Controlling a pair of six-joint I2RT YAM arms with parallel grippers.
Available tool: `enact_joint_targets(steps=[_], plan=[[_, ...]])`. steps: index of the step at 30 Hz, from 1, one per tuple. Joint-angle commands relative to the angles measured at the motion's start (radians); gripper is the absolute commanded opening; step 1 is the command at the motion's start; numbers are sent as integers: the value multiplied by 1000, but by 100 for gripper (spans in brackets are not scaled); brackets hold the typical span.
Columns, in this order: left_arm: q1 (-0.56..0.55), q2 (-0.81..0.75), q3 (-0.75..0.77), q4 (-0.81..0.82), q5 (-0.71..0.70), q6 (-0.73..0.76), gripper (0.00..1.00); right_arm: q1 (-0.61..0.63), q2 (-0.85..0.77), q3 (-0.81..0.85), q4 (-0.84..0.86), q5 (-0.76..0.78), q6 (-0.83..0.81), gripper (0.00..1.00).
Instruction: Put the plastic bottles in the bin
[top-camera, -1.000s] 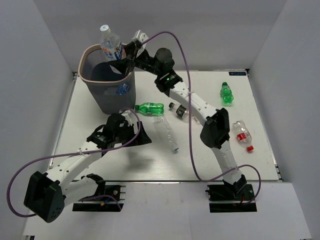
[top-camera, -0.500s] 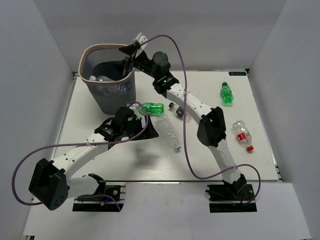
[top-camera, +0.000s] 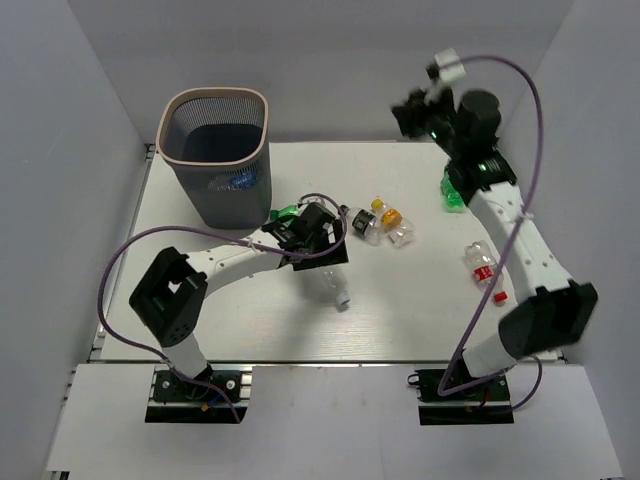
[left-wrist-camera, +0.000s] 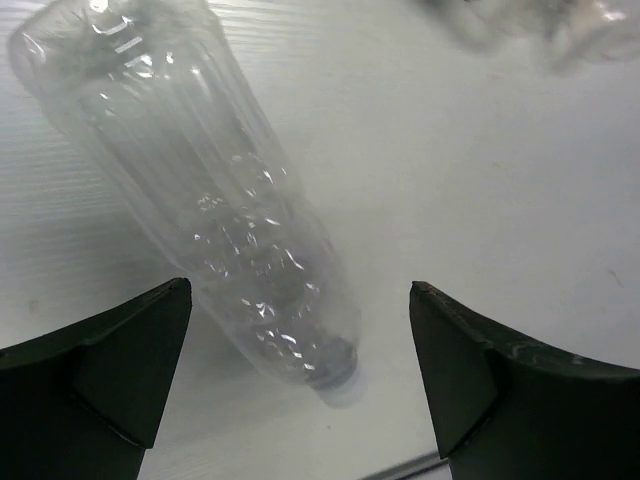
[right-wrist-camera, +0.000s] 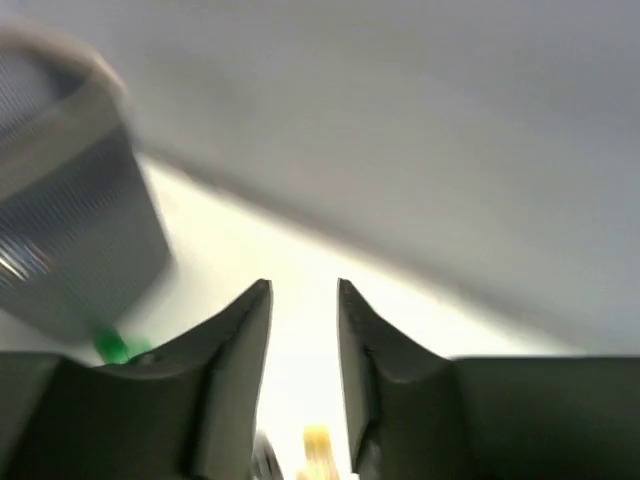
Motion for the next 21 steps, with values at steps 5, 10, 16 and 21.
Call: enact_joint_targets(steps=[5,10,16,21], plan=[[-15,126,97,-127,-181,-78,99,-245,-342,-576,-230,-50,-75,44],[-24,226,134,-116,-172,-78,89,-303,-422,-669,-256,-73,-61,55],[-42,222,209,-125,-181,-20,42,-391,-424,-629,-398,-113,-110,85],[-52,98,351,-137,-181,147,25,-457,-286,-508,-611,-82,-162,90]])
